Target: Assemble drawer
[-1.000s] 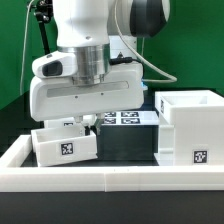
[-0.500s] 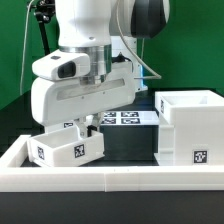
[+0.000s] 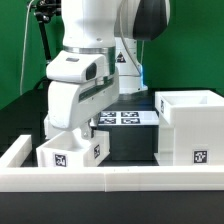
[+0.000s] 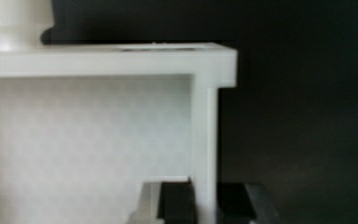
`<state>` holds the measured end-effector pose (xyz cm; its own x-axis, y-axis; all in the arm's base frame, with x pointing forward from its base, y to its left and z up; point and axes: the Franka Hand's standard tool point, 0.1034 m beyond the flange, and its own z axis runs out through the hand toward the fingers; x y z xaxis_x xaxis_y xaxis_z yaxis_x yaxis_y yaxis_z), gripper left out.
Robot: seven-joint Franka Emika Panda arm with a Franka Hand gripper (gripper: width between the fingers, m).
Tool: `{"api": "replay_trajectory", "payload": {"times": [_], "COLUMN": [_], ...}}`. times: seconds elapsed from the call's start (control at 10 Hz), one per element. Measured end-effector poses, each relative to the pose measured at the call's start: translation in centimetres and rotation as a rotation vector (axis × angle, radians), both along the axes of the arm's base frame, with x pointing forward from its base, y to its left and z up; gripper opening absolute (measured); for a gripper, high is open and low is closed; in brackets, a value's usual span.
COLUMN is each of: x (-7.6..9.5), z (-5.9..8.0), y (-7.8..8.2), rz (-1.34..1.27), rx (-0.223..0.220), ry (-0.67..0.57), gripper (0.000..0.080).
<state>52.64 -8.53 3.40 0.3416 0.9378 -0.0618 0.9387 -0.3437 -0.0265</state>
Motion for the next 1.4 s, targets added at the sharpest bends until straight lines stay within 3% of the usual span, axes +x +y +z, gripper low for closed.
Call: {"api": "replay_trajectory", "payload": {"times": [0.4,0.6,1.1,1.4], "x": [-0.3,-0.1,-0.2,0.2], "z": [0.0,-0.3,-0.3,-0.2], "y": [0.0,0.6,0.3,2.7], "rz": [0.397,0.45,0.434,0.432], "rx": [0.0,-0.008,-0.009,0.009], "ry": [0.024,0.014,0.014,0.013], "gripper": [0.0041,0.0041,0.0041,0.0041]}}
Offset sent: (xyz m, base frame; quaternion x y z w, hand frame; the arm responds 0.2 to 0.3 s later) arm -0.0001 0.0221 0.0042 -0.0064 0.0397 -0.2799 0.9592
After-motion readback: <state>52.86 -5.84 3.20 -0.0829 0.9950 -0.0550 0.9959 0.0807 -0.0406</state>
